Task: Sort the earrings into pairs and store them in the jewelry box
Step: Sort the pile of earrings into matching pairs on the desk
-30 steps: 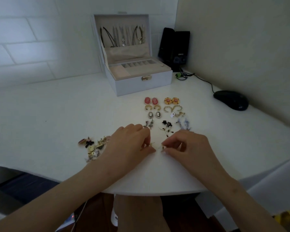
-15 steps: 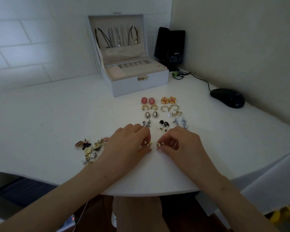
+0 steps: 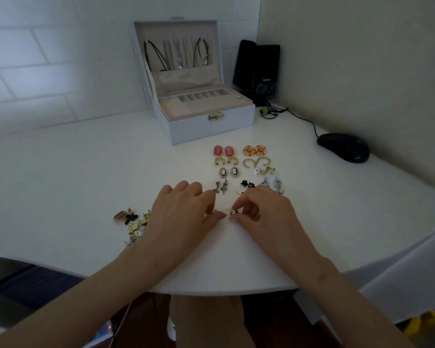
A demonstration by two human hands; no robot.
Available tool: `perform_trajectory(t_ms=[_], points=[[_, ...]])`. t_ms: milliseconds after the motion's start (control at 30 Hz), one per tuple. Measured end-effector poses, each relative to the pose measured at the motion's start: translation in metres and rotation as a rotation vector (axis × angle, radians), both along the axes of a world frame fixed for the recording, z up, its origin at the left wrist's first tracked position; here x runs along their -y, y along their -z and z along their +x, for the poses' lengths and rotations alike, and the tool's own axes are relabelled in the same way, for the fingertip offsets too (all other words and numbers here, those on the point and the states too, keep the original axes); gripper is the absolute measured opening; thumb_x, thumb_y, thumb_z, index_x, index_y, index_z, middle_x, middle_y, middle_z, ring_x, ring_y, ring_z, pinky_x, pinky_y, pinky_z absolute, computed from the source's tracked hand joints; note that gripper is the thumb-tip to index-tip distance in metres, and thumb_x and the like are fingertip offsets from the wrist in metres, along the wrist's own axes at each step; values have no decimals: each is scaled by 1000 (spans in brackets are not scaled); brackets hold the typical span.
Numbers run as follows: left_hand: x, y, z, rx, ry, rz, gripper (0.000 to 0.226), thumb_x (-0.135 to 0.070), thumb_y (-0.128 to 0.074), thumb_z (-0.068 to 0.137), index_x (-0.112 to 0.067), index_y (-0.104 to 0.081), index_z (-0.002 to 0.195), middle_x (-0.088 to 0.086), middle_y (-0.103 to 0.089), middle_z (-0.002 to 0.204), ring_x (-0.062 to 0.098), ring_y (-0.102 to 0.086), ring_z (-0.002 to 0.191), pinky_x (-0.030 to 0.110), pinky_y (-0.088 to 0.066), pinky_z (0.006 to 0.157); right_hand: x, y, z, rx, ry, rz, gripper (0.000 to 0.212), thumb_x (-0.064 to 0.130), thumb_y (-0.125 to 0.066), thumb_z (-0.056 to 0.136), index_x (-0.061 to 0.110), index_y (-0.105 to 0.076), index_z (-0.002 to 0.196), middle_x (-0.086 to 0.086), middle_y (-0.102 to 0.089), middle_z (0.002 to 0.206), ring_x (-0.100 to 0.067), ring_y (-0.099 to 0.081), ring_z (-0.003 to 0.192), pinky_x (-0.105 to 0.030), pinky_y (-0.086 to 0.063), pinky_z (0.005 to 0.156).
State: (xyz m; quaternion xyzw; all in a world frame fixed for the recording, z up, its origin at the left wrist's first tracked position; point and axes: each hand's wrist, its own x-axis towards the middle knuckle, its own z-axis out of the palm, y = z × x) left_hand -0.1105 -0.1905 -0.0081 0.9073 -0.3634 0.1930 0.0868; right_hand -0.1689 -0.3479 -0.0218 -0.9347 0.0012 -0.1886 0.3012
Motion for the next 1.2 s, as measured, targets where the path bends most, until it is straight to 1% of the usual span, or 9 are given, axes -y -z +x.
perform_trajectory(t_ms=[133,300,500,700,800,867,933,1033,1200], points=[[-5,0,0,7,9,-5,31,-53,-51,73,-23,-56,70,-8,-54,64,15,-52,57,27,-32,54,0,1,0,6,-2,-7,10,19,-70,80,20,-62,85,15,-46,74,1,-45,65,-8,-34,63],[-5,1,-2,-87,45,-44,29,-46,-65,77,-22,-57,91,-8,-57,83,17,-52,78,30,-37,69,0,0,1,-8,-6,-3,12,19,-71,79,20,-62,87,14,-47,74,1,-45,64,-8,-35,64],[4,4,2,-65,70,-56,19,-39,-66,76,-23,-56,78,-9,-59,72,15,-50,66,31,-39,58,-1,1,2,8,5,-18,9,17,-70,79,19,-64,85,17,-43,72,3,-43,62,-8,-34,62],[7,4,4,-112,90,-107,23,-44,-63,81,-22,-57,87,-10,-60,83,11,-42,74,27,-30,68,-1,0,3,18,7,-31,10,13,-70,78,17,-64,85,16,-42,72,4,-42,61,-8,-35,64],[3,2,4,-156,95,-130,30,-50,-61,79,-23,-56,91,-13,-58,85,9,-41,75,25,-30,67,0,-1,2,-4,4,-17,12,15,-71,78,17,-64,88,15,-46,74,2,-45,62,-8,-35,64],[-6,-3,7,-169,76,-157,31,-50,-62,77,-24,-55,93,-17,-54,81,9,-45,76,18,-30,64,0,-3,1,-6,3,2,14,16,-71,78,18,-65,91,11,-50,76,0,-48,64,-9,-36,65],[-17,-12,13,-158,36,-175,26,-47,-61,79,-26,-54,94,-21,-49,78,7,-47,77,10,-28,67,0,-7,0,14,13,8,16,17,-72,78,19,-65,92,8,-54,79,-3,-50,66,-13,-40,66],[-38,-23,24,-147,-35,-164,16,-37,-58,85,-26,-55,94,-22,-46,78,7,-49,77,9,-29,69,-4,-18,1,54,7,8,15,19,-71,78,22,-64,91,9,-56,81,-4,-52,69,-16,-43,69],[-60,-29,35,-178,-94,-134,8,-35,-58,86,-29,-55,90,-25,-46,74,-3,-47,72,10,-32,63,-22,-32,18,2,-116,-94,16,23,-68,82,24,-67,98,11,-56,88,-3,-44,79,-13,-35,72]])
